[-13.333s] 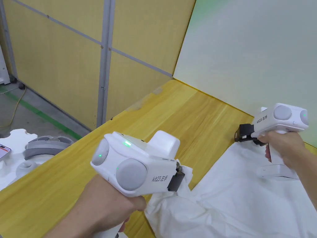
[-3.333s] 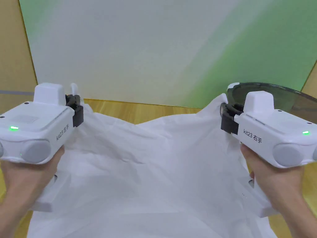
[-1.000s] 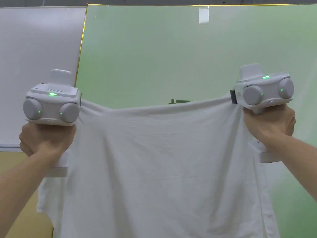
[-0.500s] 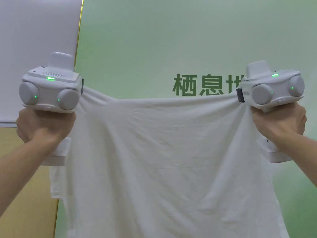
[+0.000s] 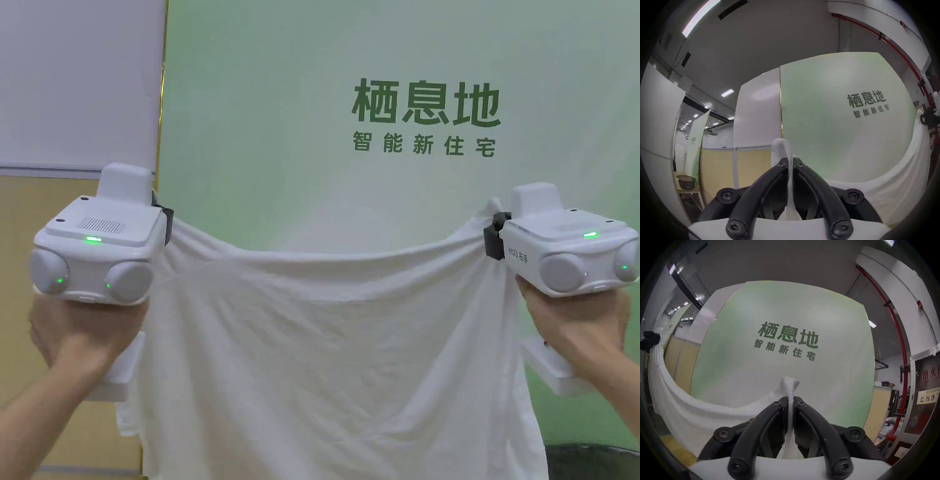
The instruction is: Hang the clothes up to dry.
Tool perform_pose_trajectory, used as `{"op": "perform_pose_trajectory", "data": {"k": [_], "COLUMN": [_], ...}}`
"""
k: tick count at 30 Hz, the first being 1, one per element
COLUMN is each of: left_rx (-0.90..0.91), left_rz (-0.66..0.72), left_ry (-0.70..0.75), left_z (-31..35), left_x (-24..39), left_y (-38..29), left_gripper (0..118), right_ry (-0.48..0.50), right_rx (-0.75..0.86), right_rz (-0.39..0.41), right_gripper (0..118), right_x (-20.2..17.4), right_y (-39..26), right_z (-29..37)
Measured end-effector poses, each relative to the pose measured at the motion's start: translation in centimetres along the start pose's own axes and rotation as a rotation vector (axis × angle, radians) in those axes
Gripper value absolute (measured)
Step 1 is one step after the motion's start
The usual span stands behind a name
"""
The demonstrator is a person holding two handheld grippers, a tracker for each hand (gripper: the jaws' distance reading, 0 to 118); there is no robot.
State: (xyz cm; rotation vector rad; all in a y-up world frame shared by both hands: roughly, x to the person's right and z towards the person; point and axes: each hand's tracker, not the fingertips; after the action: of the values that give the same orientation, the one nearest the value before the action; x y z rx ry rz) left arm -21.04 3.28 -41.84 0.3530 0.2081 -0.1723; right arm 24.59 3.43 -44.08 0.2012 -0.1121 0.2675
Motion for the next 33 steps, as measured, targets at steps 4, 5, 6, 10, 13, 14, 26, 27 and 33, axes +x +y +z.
{"op": "perform_pose_trajectory", "data": {"k": [4, 5, 6, 10, 13, 14, 26, 27, 33], "left_rx": [-0.043, -0.048, -0.044, -0.085, -0.109, -0.127, -0.344, -0.408, -0.691], "left_rz": [0.104, 0.073, 0.041, 0.053, 0.054, 0.057, 0.149, 0.178, 0.218], "left_ry": [-0.054, -0.045, -0.056, -0.101, -0.126, -0.115, -0.275, -0.278, -0.473], "left_z": [5.9, 7.4, 8.9, 15.7, 20.4, 21.6, 38.7, 39.8, 44.5], "left_x": [-0.3, -0.2, 0.1, 0.5, 0.8, 0.9, 3.5, 3.7, 5.0], "left_y": [-2.6, -3.1, -3.7, -6.3, -9.4, -10.3, -16.8, -17.3, -20.8], "left_gripper": [0, 0, 0, 0, 0, 0, 0, 0, 0], "right_ry": [0.025, 0.025, 0.021, 0.062, 0.078, 0.080, 0.198, 0.232, 0.305], "right_rx": [-0.046, -0.041, -0.052, -0.088, -0.092, -0.103, -0.326, -0.373, -0.617], "right_rz": [-0.055, -0.055, -0.042, -0.088, -0.080, -0.079, -0.132, -0.108, -0.041], "right_gripper": [9, 9, 9, 9, 9, 9, 9, 9, 9], "right_x": [0.7, 0.7, 0.5, 0.7, 0.6, 0.3, 0.5, 0.5, 0.6], "right_y": [-3.6, -4.6, -5.4, -9.1, -11.7, -12.5, -21.2, -21.7, -25.8], "right_z": [5.0, 6.2, 7.8, 12.9, 17.3, 18.9, 32.3, 33.1, 37.7]}}
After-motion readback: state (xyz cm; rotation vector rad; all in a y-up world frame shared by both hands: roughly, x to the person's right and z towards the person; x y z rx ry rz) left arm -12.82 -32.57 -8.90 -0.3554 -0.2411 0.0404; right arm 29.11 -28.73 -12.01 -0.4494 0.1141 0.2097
